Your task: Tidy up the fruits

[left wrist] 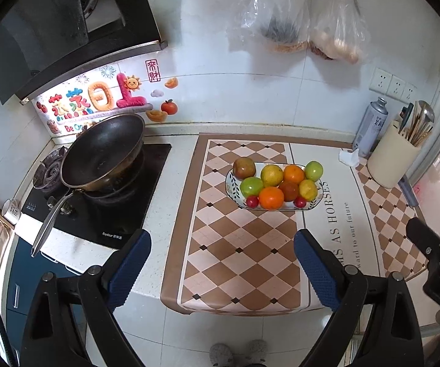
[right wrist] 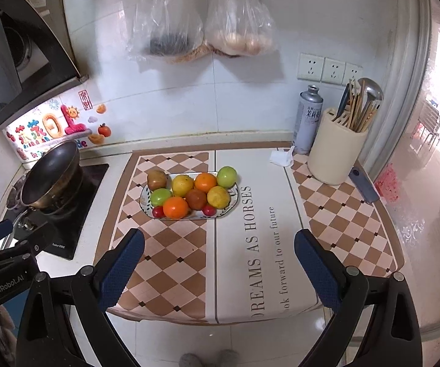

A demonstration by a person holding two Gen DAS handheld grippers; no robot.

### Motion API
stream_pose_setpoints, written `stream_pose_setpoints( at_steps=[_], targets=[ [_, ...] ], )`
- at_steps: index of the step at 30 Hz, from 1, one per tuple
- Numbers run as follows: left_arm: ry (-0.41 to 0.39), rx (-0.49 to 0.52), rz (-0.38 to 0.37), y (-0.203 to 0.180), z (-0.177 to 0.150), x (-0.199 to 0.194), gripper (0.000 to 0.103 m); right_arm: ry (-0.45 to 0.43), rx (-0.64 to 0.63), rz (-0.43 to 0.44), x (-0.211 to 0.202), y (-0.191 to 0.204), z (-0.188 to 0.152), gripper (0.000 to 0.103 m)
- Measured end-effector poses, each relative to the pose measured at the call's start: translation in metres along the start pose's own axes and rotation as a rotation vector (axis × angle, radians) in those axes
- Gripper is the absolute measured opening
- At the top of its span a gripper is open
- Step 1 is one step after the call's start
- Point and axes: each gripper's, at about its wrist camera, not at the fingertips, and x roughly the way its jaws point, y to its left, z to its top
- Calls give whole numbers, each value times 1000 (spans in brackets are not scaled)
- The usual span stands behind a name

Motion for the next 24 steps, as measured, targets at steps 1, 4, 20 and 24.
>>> stream_pose_setpoints(
  at_steps=[1,4,20,24],
  targets=[
    [-1,0,1,0,1,1,95,4,1,2,2,1,0,100],
    [-5,0,6,-2,5,3,95,4,-3,7,5,3,-1,100],
    [-23,1,5,-5,9,-1,95,-13,-6,4,-4,2,4,100],
    [-28,3,3,-6,10,-4,95,-15,-10,2,-7,3,3,100]
  ],
)
